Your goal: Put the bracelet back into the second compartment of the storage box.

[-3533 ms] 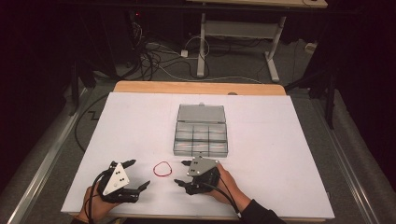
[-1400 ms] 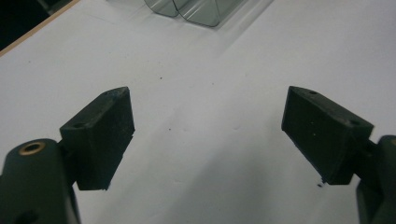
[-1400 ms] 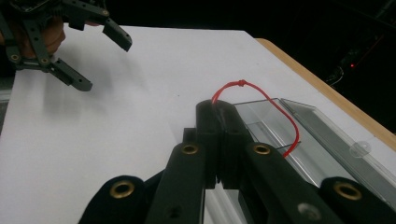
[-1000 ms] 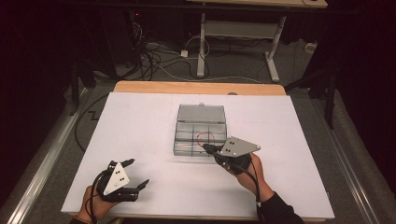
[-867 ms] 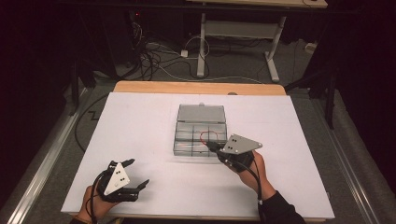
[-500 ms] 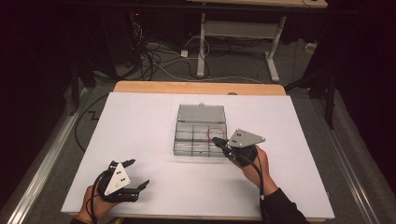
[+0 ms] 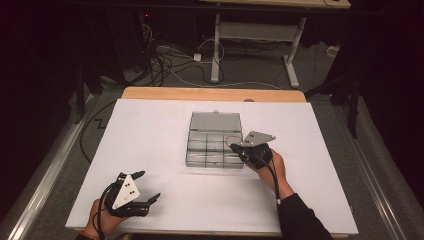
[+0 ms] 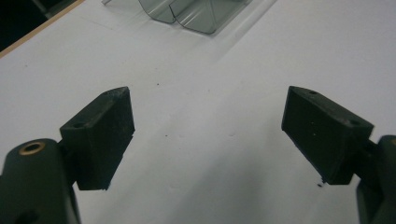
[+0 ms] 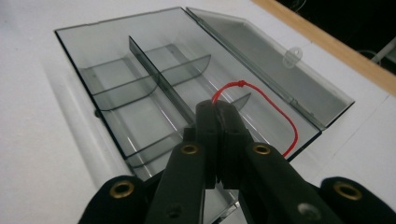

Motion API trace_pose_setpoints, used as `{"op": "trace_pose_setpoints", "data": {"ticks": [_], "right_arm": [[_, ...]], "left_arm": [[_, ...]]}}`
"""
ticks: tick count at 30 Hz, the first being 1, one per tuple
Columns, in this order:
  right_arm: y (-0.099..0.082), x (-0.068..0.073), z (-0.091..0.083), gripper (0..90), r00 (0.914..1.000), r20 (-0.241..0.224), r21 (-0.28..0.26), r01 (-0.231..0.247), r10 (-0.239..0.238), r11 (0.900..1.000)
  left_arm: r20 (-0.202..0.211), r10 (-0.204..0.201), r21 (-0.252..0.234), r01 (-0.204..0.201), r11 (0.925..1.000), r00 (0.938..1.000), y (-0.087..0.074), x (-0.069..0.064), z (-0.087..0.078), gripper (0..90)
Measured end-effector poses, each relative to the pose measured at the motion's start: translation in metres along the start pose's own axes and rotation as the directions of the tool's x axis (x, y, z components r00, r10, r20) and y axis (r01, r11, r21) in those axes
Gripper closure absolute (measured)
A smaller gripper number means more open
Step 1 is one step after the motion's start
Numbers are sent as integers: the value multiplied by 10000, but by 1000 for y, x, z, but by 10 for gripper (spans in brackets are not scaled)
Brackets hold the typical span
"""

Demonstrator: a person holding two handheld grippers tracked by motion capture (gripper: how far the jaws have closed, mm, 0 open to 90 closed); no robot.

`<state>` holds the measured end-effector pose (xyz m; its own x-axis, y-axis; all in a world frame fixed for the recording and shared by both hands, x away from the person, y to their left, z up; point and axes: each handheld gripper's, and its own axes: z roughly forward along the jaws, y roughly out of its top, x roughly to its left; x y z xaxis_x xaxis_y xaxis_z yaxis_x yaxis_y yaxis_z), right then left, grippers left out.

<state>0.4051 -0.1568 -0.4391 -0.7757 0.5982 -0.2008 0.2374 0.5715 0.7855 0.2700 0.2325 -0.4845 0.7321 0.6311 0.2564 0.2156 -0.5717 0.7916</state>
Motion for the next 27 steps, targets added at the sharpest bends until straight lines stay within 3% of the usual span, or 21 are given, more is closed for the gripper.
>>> {"op": "trace_pose_setpoints", "data": {"ticks": [5, 13, 27], "right_arm": [[0, -8, 12, 899, 10000, 94, 619, -38, 32, 9981], [3, -18, 24, 899, 9998, 144, 1116, -140, 125, 9937], [6, -18, 35, 886, 9998, 172, 1626, 17, -46, 9867]], "left_arm": [[33, -5, 7, 5, 10000, 10000, 0, 0, 1, 165], [59, 2, 4, -2, 10000, 10000, 0, -1, 1, 165], [56, 72, 57, -72, 10000, 10000, 0, -1, 1, 165]]}}
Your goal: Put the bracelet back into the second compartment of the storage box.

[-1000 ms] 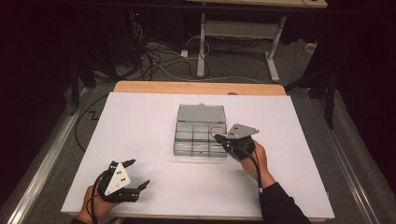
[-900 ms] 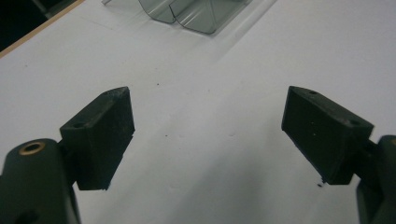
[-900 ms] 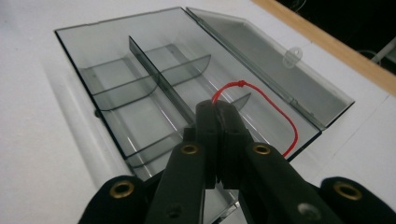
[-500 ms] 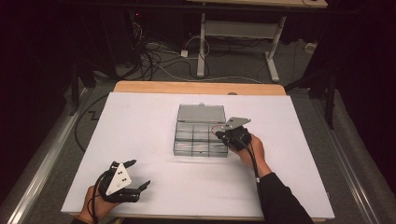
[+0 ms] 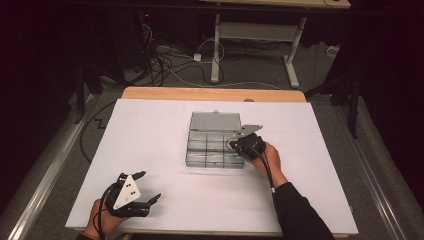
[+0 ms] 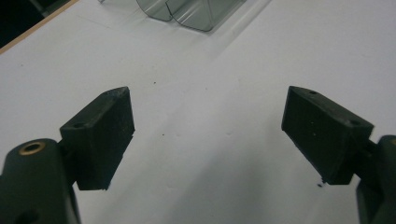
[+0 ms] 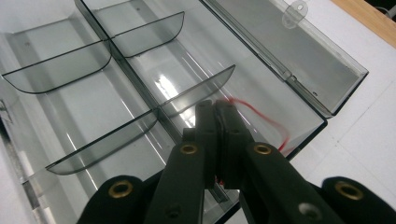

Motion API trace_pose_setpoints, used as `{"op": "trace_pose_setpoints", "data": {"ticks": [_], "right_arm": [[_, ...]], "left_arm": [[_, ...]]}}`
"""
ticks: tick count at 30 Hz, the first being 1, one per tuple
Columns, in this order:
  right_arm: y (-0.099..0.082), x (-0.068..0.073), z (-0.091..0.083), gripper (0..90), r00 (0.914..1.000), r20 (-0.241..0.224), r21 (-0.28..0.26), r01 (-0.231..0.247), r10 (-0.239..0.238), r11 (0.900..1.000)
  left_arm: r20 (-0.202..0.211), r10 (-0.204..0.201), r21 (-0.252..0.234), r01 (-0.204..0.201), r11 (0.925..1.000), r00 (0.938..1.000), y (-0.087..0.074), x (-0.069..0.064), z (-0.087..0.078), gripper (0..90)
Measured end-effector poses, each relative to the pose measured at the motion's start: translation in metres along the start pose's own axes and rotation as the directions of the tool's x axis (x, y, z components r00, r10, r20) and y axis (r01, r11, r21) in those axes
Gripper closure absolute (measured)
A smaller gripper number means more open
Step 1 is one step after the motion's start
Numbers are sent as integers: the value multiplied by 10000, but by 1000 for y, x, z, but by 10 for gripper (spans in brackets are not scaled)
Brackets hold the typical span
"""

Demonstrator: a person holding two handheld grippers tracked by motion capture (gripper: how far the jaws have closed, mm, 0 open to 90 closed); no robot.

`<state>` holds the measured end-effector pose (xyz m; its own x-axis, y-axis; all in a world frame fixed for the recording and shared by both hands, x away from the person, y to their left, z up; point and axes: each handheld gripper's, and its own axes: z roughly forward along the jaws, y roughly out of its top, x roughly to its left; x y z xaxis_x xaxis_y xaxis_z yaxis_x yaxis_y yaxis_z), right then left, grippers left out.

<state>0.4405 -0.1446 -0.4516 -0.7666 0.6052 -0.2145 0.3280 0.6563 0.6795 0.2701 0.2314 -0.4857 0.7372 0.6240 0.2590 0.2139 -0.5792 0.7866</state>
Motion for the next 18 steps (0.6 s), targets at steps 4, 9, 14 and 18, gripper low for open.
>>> {"op": "trace_pose_setpoints", "data": {"ticks": [4, 9, 14, 18], "right_arm": [[0, -1, 1, 887, 10000, 52, 50, -42, 42, 10000], [-1, -2, 1, 886, 9999, 63, -2, -132, 132, 9999], [-2, -2, -2, 886, 9993, 41, -245, -378, 379, 9990], [-2, -2, -7, 885, 9990, 84, -534, -432, 437, 9976]], "left_arm": [[-8, -3, -18, 3, 10000, 10000, 0, 0, 0, 165], [23, -4, -30, 4, 10000, 10000, 0, 0, 0, 165], [44, 6, -12, -6, 10000, 10000, 0, 0, 0, 165], [6, 6, -12, -6, 10000, 10000, 0, 0, 0, 165]]}}
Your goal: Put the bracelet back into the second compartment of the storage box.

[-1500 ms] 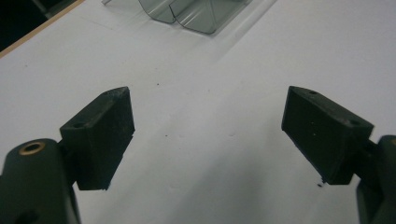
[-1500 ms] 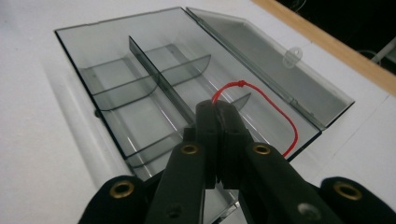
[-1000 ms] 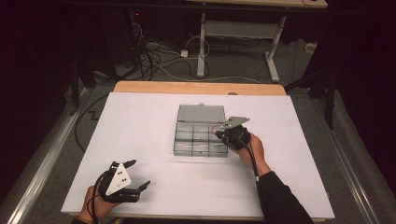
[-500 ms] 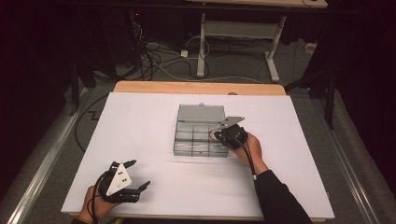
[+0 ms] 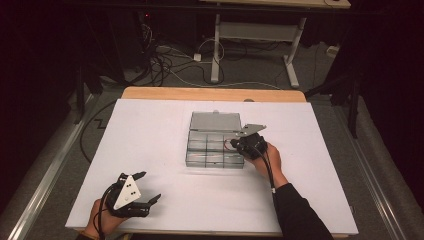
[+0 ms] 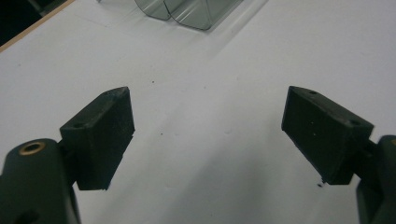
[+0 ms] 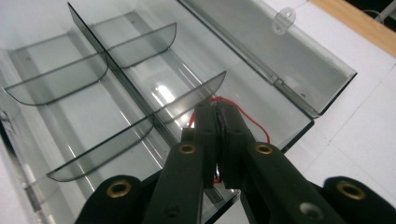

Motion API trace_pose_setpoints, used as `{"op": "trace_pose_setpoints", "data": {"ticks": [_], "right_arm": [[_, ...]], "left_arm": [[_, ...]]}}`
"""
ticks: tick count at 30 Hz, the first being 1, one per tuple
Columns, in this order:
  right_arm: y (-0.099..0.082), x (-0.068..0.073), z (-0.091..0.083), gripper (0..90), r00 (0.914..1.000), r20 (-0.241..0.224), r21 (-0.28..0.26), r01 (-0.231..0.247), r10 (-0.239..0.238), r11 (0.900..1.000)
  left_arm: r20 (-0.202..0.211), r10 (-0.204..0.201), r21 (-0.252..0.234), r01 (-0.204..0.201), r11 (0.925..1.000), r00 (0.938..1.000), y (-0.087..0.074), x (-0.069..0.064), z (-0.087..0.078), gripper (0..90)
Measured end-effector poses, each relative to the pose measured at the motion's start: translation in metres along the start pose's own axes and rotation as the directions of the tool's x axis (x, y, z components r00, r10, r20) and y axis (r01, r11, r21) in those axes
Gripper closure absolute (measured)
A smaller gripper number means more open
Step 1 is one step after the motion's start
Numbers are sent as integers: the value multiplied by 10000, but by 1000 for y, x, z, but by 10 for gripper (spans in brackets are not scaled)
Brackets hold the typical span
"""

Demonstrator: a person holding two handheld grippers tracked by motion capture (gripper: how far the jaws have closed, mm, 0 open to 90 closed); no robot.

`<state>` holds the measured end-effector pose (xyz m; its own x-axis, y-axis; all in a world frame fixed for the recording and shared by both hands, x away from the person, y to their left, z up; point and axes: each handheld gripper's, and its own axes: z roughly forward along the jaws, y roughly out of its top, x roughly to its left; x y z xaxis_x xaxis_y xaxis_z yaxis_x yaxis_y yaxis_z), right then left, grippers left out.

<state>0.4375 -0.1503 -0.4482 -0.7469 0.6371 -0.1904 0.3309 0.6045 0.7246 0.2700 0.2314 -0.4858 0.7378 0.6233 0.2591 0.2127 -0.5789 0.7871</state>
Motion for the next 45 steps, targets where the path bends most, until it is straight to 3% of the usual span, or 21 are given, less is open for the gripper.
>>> {"op": "trace_pose_setpoints", "data": {"ticks": [14, 29, 45], "right_arm": [[-2, 10, -21, 871, 9994, 342, -1093, -17, 54, 9940], [-7, 21, -41, 836, 9986, 534, -1830, 112, -14, 9830], [-9, 31, -67, 717, 9979, 620, -2558, 365, -213, 9660]], "left_arm": [[16, -23, -48, 23, 10000, 10000, 0, -1, 0, 165], [51, 13, 9, -13, 10000, 10000, 0, -1, 1, 165], [80, 73, -15, -73, 10000, 9999, 0, -1, 0, 165]]}}
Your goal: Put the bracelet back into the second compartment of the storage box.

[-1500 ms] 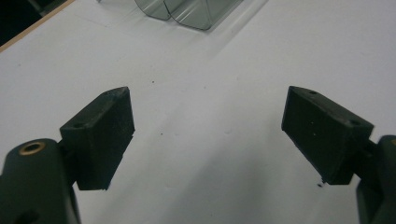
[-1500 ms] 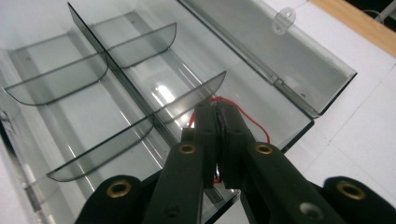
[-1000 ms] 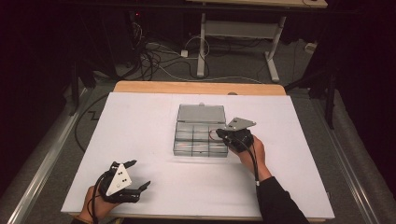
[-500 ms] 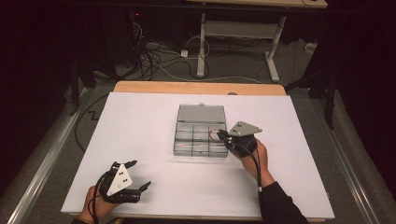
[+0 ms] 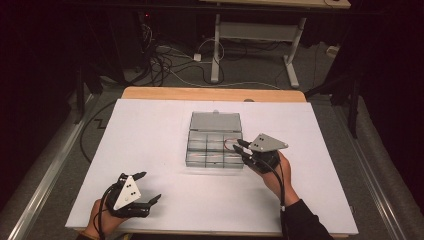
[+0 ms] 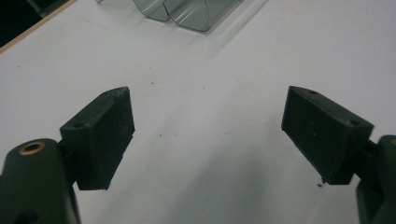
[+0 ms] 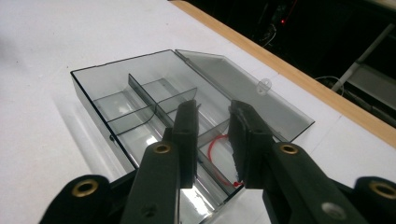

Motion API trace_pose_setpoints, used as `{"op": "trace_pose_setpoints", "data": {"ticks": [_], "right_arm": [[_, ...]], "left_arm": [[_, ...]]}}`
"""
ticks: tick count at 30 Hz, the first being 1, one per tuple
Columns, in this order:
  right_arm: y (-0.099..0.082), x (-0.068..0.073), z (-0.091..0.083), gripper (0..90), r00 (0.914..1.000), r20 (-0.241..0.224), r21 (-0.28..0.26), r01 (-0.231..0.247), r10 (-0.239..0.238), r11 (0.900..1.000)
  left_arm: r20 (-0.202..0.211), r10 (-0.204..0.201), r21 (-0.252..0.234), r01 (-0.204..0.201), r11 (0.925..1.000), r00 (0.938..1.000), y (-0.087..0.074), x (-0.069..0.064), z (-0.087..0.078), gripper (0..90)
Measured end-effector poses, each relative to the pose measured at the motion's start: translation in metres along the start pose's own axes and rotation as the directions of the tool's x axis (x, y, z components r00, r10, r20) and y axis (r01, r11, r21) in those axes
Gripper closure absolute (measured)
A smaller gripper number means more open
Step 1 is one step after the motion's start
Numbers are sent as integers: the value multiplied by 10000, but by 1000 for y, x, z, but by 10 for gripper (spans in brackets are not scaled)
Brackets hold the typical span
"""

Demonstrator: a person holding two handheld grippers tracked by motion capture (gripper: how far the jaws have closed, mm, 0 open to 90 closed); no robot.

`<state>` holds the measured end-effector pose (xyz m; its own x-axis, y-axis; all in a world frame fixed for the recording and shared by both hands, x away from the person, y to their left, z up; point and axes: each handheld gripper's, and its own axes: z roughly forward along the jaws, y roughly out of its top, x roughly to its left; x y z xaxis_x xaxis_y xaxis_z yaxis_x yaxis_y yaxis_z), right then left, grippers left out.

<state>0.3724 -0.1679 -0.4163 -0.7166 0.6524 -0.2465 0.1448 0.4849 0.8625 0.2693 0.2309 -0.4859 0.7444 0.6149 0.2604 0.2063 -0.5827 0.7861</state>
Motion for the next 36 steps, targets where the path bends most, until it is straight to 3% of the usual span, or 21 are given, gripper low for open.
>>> {"op": "trace_pose_setpoints", "data": {"ticks": [5, 11, 24, 28, 36], "right_arm": [[-2, -3, -11, 603, 9999, 28, -237, -100, 100, 9997], [-7, -4, -19, 449, 9984, 536, -295, -183, 199, 9994], [-12, 2, -26, 230, 9994, 53, -456, -331, 334, 9984], [-17, 9, -28, 222, 9998, 155, -416, 131, -125, 9990], [-25, 16, -40, 230, 9997, 186, -464, 153, -144, 9988]], "left_arm": [[28, 6, -31, -6, 10000, 10000, 0, 0, 0, 165], [39, 67, -46, -67, 10000, 10000, 1, -1, -1, 165], [-18, -19, -21, 19, 10000, 10000, 0, 0, 0, 165], [0, -48, -40, 48, 10000, 10000, 0, 0, 0, 165], [-40, -108, -65, 108, 9999, 9999, 1, 0, 0, 164]]}}
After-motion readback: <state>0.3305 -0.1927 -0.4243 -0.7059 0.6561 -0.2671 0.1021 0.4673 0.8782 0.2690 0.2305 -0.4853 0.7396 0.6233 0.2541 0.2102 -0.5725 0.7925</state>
